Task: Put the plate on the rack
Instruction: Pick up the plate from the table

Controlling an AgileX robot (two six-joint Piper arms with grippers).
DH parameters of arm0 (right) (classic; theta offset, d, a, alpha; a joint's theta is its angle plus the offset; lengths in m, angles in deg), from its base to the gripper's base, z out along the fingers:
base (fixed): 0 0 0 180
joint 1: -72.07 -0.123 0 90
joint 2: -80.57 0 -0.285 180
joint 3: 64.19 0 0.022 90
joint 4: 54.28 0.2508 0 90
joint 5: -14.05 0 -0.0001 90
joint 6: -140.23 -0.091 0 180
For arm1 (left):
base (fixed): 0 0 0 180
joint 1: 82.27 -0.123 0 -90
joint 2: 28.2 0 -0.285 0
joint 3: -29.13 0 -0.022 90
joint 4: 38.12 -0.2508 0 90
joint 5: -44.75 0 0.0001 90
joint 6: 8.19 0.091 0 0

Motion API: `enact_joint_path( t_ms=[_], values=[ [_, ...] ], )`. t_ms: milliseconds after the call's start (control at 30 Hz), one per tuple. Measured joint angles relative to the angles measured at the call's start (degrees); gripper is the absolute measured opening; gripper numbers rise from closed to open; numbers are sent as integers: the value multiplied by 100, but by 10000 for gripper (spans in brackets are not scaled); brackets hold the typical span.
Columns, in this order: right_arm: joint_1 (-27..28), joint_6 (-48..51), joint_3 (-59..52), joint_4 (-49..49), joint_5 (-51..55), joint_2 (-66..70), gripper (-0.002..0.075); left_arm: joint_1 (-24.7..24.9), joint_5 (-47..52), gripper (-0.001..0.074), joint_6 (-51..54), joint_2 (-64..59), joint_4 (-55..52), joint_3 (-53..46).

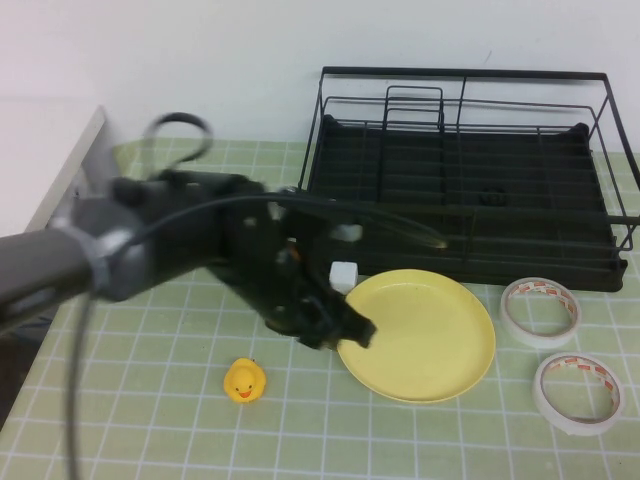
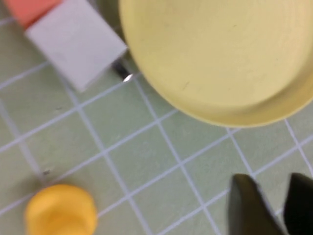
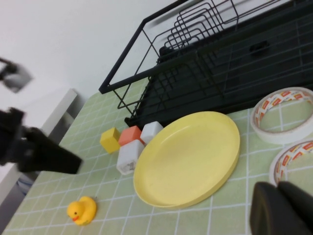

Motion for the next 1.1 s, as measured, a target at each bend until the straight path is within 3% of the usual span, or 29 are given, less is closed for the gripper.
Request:
enact_joint_path(
  t_ms=[167,233,867,967,1100],
  values=[
    [0,138,0,58,0,0,10,105,450,343,-642,-869,-50,672],
    [0,153,0,84,0,0,10,114,554,379,-890,-1195,-118,875],
    [0,317,0,138,21,0,10,114,99,370,-2596,-2580,-707,1787],
    [0,411,0,190,79,0,10,114,39,326,-2686,-2595,-736,1823],
    [0,477,0,253,92,0,10,114,-33,207,-2775,-2604,-785,1821]
  ],
)
